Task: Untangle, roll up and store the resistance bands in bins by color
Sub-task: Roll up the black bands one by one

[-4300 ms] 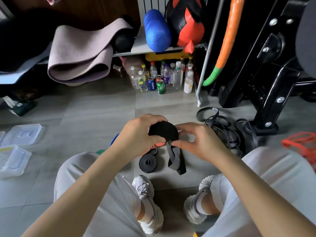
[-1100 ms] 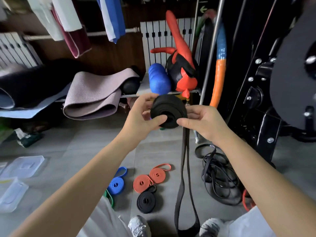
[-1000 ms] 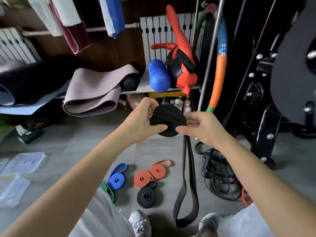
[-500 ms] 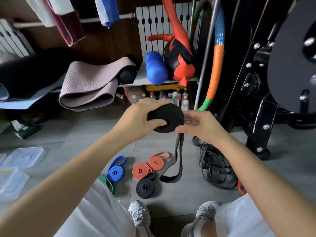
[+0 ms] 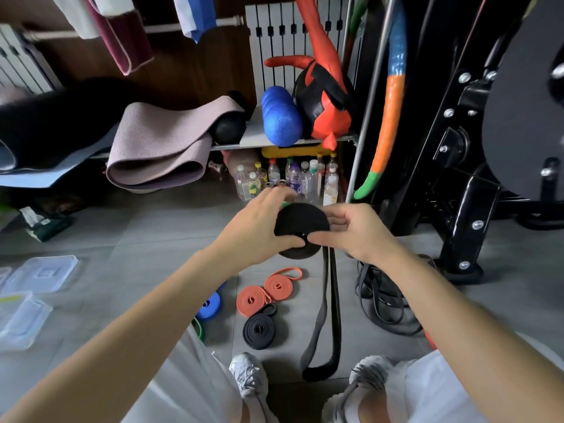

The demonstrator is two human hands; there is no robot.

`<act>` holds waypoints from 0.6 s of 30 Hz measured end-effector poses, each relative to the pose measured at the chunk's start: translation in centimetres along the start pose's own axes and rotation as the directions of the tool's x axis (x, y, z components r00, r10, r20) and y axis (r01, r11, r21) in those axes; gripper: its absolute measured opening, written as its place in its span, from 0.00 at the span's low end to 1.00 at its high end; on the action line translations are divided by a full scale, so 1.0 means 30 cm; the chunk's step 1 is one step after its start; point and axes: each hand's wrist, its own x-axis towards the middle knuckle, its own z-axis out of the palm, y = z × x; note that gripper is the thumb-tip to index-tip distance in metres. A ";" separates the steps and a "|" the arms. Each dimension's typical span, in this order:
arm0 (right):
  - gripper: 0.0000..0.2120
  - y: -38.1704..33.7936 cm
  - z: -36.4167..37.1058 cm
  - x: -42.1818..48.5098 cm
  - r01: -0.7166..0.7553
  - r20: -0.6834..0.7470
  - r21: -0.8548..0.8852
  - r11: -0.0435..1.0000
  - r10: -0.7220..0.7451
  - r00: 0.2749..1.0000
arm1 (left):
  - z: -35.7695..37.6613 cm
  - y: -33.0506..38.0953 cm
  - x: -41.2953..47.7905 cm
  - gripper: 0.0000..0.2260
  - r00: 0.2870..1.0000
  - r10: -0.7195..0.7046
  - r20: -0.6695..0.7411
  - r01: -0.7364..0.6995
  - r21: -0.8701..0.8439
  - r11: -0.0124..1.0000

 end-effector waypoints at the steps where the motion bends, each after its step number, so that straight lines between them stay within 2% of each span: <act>1: 0.19 0.002 0.008 -0.006 -0.009 0.011 0.006 1.000 0.009 1.000 | -0.003 -0.001 -0.004 0.33 0.998 0.047 0.047 -0.050 0.066 0.997; 4: 0.18 0.002 0.026 -0.021 -0.002 0.030 -0.023 1.000 0.003 1.000 | 0.004 -0.012 -0.016 0.32 0.979 0.129 0.156 -0.146 0.104 0.984; 7: 0.18 -0.010 0.028 -0.026 0.001 0.028 -0.030 1.000 0.000 1.000 | 0.006 -0.013 -0.030 0.29 0.989 0.114 0.090 -0.118 0.041 0.992; 13: 0.21 -0.024 0.010 -0.013 0.007 0.041 -0.010 1.000 -0.007 0.999 | -0.003 -0.005 -0.063 0.25 0.992 -0.064 -0.112 0.029 -0.290 0.956; 16: 0.23 -0.017 0.019 -0.013 0.001 0.019 0.022 1.000 -0.001 1.000 | 0.009 -0.016 -0.070 0.27 0.977 -0.132 -0.169 0.041 -0.459 0.887; 18: 0.26 -0.017 0.031 -0.007 0.023 0.020 0.043 0.999 -0.024 1.000 | 0.025 -0.015 -0.078 0.28 0.958 -0.183 -0.219 0.016 -0.599 0.801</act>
